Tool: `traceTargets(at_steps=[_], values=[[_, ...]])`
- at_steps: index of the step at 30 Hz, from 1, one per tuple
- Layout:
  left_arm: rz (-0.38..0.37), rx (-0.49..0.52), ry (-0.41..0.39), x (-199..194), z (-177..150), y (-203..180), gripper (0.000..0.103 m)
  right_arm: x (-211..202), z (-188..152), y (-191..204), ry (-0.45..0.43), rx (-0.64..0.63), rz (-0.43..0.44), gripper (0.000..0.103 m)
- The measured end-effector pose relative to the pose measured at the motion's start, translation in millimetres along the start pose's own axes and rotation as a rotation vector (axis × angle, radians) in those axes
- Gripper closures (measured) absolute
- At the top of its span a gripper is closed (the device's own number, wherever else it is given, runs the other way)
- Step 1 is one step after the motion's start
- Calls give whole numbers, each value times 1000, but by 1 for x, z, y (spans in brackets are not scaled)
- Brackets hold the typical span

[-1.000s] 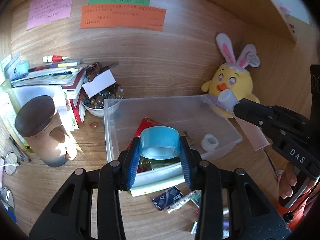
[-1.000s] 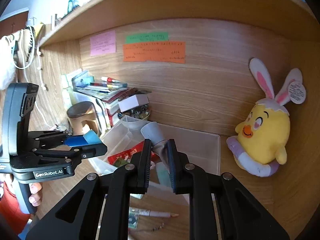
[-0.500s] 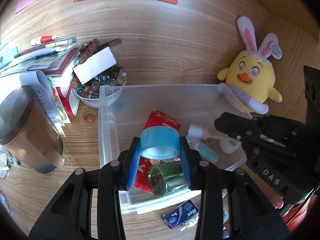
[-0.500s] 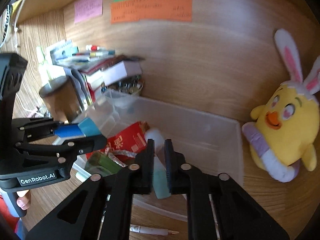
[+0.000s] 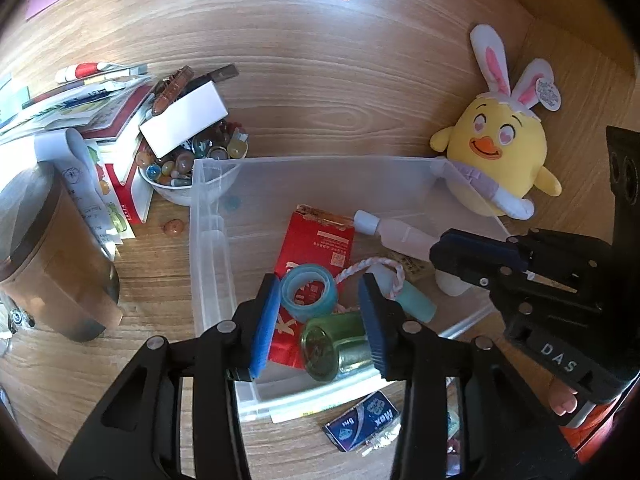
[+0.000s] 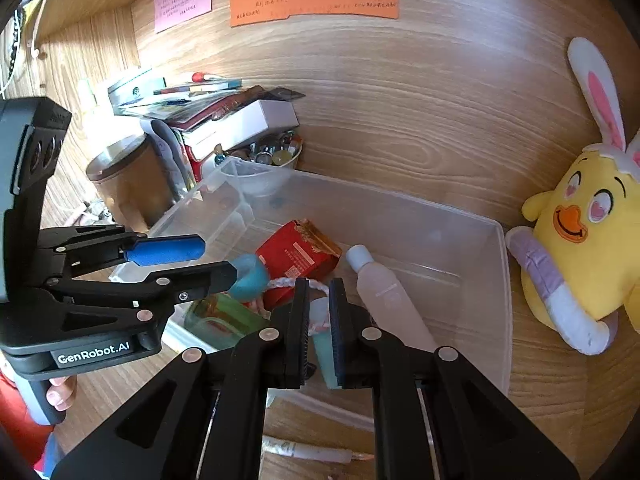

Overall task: Organize objects
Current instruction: 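Withdraw both open grippers from the box toward the remaining desk items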

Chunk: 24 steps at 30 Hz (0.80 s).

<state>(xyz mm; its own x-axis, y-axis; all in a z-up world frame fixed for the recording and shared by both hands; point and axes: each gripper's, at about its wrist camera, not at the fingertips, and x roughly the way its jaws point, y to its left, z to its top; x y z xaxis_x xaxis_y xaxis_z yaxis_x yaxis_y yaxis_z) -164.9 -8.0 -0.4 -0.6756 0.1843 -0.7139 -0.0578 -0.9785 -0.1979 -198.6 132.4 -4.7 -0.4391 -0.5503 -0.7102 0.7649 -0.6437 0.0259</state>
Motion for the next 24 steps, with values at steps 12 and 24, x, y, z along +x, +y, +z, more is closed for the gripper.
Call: traceTargets(at_steps=[12, 24], values=[[6, 69, -76, -43, -26, -16, 34, -55, -22, 2, -73, -13, 1, 66], [-35, 84, -22, -56, -79, -40, 20, -96, -80, 6, -85, 21, 25, 60]])
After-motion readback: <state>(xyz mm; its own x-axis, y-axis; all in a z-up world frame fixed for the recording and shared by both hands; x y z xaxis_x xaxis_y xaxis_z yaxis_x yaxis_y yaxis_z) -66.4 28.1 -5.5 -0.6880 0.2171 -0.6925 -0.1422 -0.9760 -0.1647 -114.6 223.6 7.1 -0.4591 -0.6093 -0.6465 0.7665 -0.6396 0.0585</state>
